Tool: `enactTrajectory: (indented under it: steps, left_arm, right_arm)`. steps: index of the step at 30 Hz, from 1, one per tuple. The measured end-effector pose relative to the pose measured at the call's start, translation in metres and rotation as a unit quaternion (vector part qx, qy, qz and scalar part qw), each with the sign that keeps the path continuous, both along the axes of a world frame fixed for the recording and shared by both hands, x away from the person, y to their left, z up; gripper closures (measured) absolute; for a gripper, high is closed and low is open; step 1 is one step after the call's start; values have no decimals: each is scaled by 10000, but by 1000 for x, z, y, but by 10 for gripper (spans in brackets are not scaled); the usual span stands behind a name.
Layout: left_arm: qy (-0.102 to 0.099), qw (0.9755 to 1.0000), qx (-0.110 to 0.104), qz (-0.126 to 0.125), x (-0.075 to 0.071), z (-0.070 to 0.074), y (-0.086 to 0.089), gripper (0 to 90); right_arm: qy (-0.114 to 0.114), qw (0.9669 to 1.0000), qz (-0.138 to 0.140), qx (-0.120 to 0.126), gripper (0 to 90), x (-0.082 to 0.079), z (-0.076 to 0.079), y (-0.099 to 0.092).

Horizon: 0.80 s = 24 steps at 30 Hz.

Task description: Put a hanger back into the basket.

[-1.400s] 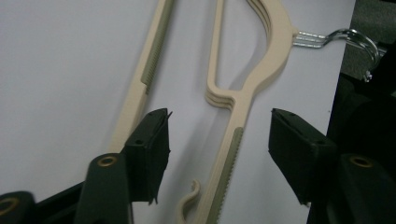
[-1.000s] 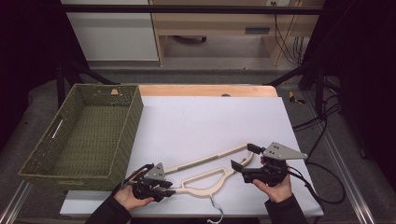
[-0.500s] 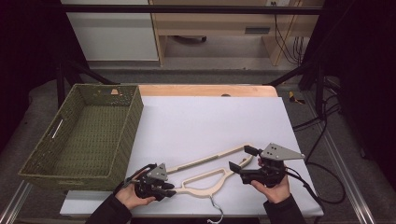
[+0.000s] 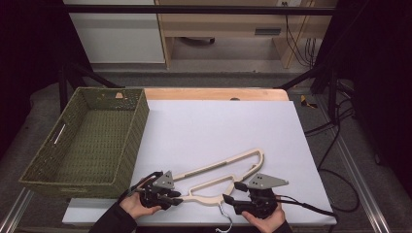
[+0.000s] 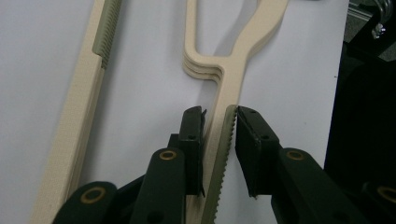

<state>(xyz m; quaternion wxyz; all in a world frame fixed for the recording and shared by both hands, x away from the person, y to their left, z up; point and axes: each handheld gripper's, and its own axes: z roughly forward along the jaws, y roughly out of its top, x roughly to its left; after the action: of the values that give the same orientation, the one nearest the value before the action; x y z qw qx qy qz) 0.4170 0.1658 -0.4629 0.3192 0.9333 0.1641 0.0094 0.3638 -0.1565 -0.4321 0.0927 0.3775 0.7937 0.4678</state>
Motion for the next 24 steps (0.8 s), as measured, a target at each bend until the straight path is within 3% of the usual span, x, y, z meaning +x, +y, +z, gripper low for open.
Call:
enactTrajectory:
  steps: [6,8,11,13,18,20,24]
  left_arm:
    - [1,10000,-87,7,-1,3,2,689]
    - [-79,9997,-212,67,-2,7,4,618]
    - [-268,9975,-565,340,-4,15,8,534]
    - [-422,9945,-794,543,-4,22,12,468]
    - [-752,9831,-1310,1038,-5,33,19,264]
    - [-874,9798,-1364,1172,-6,34,20,227]
    - [-974,9772,-1344,1321,-7,35,20,175]
  right_arm:
    - [281,9993,105,-203,496,-7,-22,13]
    - [319,9992,94,-237,503,-8,-25,15]
    - [443,9982,96,-387,563,-10,-32,18]
    - [501,9978,105,-425,591,-11,-36,19]
    - [643,9967,109,-486,670,-10,-42,22]
    - [713,9962,61,-500,709,-11,-44,24]
    - [775,9957,103,-492,770,-11,-46,24]
